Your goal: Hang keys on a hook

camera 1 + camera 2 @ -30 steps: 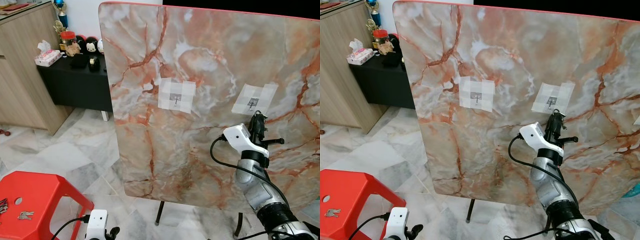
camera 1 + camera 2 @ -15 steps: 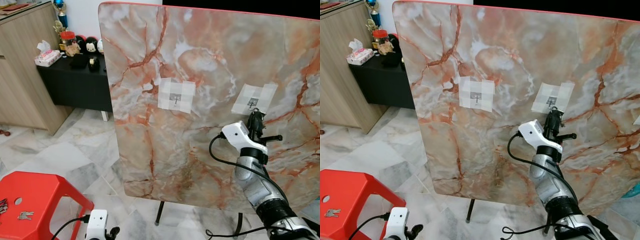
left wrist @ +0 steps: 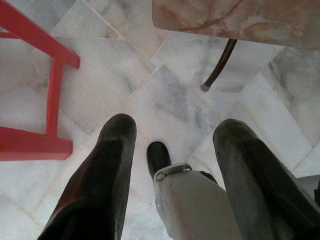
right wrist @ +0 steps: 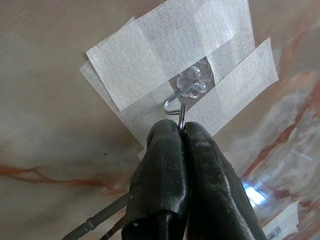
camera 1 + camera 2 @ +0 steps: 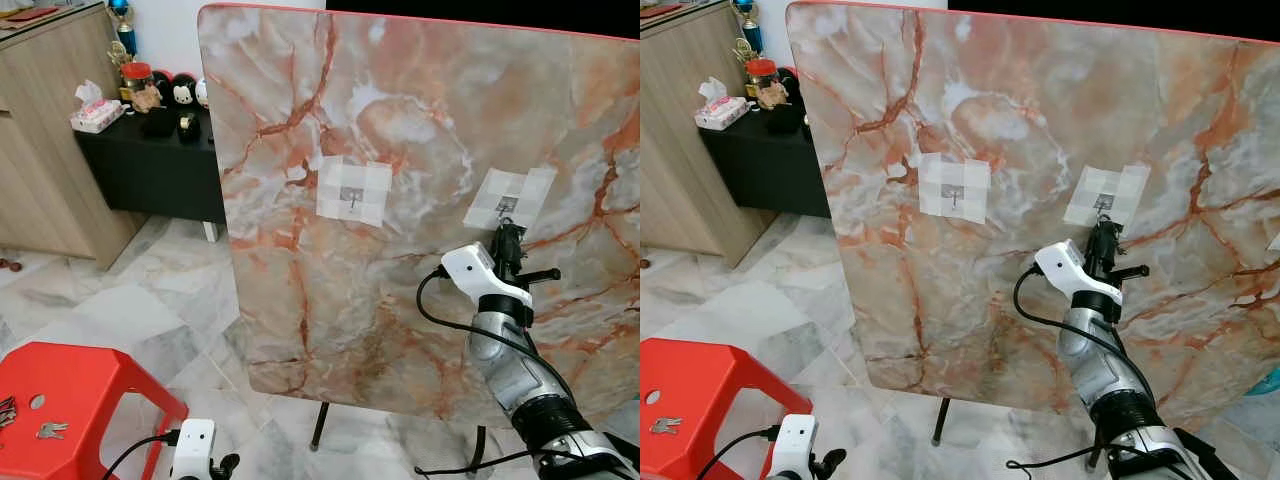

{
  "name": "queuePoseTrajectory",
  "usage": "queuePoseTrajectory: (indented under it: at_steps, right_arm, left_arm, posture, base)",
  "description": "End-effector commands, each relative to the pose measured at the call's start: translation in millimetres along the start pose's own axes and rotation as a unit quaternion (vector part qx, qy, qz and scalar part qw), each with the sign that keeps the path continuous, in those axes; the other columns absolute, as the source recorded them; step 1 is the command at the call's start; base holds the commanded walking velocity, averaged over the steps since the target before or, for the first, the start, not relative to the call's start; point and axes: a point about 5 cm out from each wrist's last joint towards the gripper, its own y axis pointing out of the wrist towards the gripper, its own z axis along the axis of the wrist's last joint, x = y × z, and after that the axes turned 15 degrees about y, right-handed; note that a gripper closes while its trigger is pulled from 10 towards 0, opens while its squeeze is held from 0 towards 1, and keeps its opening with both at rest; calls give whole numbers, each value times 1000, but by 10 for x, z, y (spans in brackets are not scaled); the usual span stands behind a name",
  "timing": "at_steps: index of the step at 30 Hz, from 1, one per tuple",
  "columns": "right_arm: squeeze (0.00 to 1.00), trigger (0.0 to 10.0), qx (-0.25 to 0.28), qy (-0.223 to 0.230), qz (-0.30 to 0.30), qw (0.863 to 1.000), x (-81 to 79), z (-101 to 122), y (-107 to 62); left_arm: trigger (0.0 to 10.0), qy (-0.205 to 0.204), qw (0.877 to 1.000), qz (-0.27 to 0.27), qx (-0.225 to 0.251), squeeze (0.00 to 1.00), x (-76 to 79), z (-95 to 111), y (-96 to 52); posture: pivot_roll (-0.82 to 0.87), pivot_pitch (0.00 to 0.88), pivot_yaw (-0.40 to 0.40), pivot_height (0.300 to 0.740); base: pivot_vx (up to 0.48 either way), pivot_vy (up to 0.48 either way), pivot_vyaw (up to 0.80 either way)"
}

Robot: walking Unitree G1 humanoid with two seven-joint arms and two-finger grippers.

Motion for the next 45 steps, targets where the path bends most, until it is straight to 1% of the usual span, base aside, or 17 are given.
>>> queuePoseTrajectory:
  at_steps: [1,11,29,37,38,39,40,41,45]
  right_arm:
    - [0,10000,3,3,4,1000,-4,30,33]
    - [0,10000,15,5,-11,1000,35,68,65]
    - [0,10000,-2,2,5,1000,-2,16,45]
    - [0,10000,-7,12,7,1000,-10,12,36]
    - [173,10000,-6,17,4,1000,-8,16,35]
    - [173,10000,-5,21,2,1000,-6,19,35]
    - [882,10000,-4,28,3,1000,-9,29,37]
    - [1000,10000,-1,29,4,1000,-10,37,39]
    - [1000,10000,5,32,3,999,-10,58,39]
  left_arm:
    - [10000,2,1000,0,-3,0,-1,-6,0]
    - [10000,2,1000,-1,-3,0,2,-10,-1]
    - [10000,3,1000,0,-4,0,0,-10,-1]
    - [10000,3,1000,0,-4,0,-2,-12,-2]
    - [10000,3,1000,0,-4,0,-1,-12,-2]
    - [10000,3,1000,0,-4,0,-1,-12,-2]
    - [10000,3,1000,1,-4,0,-2,-13,-2]
    - [10000,3,1000,1,-4,0,-2,-13,-2]
    - [10000,3,1000,1,-4,0,-3,-14,-3]
  posture:
    - [100,0,-70,740]
    - [99,0,-70,740]
    - [100,0,-69,740]
    - [99,0,-69,740]
    - [99,0,-69,740]
    - [99,0,-69,740]
    - [99,0,-69,740]
    - [99,0,-69,740]
    - [100,0,-69,740]
  base:
    - [0,0,0]
    - [0,0,0]
    - [0,0,0]
    - [0,0,0]
    - [0,0,0]
    - [0,0,0]
    - [0,0,0]
    - [0,0,0]
    - [0,0,0]
